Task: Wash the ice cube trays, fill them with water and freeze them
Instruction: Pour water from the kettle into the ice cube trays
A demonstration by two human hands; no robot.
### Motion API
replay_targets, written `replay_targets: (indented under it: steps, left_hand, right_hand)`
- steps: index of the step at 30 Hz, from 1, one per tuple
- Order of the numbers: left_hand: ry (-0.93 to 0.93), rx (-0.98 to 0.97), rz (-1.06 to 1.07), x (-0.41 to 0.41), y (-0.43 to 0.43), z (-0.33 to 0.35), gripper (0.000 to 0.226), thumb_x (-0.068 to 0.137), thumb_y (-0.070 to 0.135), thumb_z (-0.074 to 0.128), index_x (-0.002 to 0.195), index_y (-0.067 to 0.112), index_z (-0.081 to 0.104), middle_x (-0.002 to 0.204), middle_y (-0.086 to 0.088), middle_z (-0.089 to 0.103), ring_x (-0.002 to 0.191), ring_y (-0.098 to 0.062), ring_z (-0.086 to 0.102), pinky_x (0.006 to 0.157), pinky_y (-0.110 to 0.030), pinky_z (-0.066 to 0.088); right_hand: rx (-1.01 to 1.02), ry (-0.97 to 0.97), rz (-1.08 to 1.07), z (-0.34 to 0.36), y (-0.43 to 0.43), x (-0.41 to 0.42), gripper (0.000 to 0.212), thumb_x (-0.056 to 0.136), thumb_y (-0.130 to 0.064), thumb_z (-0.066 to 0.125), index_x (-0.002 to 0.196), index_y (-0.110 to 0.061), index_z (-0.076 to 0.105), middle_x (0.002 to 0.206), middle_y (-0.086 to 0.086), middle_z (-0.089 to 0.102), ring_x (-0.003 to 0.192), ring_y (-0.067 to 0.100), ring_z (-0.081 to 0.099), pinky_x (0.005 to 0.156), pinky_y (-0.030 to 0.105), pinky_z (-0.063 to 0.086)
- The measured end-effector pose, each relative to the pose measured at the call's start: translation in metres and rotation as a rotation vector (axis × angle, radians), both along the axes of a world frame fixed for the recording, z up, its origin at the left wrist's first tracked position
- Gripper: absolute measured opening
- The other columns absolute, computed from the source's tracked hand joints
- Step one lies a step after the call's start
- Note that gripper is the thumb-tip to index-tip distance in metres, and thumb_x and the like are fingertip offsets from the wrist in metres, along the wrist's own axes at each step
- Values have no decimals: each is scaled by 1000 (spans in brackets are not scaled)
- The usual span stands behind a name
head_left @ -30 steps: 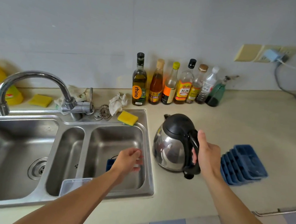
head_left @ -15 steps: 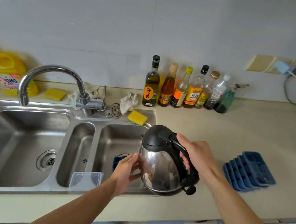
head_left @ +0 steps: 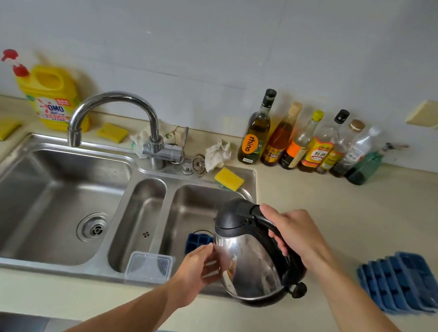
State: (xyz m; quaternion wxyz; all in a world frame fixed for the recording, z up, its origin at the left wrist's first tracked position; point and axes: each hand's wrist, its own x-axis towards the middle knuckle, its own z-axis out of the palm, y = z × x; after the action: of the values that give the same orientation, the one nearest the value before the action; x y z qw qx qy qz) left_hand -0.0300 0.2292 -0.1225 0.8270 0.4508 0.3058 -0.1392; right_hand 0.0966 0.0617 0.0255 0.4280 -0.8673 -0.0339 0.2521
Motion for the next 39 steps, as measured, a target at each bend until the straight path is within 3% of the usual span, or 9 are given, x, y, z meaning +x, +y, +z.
replay_targets:
  steps: [6, 12, 20, 39]
  left_hand:
    - [24, -37, 8, -5, 9, -7, 46, 110, 34, 35, 117, -1, 65, 113, -17, 74, 99, -28, 74, 81, -36, 57]
    - [60, -55, 26, -5, 18, -13, 41, 109, 33, 39, 121, 3, 65, 114, -15, 75, 100, -29, 74, 86, -42, 56]
    - [96, -86, 30, -5, 22, -20, 41, 108, 33, 40, 119, 5, 68, 112, -16, 75, 106, -34, 72, 99, -52, 55]
    - [142, -101, 16, -2, 28, -25, 37, 108, 31, 43, 122, 8, 68, 111, -16, 75, 106, -34, 72, 98, -52, 56]
  right_hand:
    - [-51, -5, 52, -3, 16, 2, 69, 91, -64, 60, 65, -1, 68, 44, 8, 53, 40, 20, 49, 63, 31, 49]
    - [-67, 13, 54, -6, 28, 4, 71, 93, -61, 60, 73, 7, 70, 44, 4, 53, 39, 19, 47, 57, 30, 47]
    - [-87, 53, 61, -7, 37, 9, 65, 92, -62, 61, 66, -3, 70, 45, 6, 52, 39, 20, 46, 51, 28, 44]
    - [-113, 104, 54, -7, 50, 15, 63, 94, -59, 62, 75, 0, 73, 46, 3, 54, 39, 16, 48, 47, 26, 44]
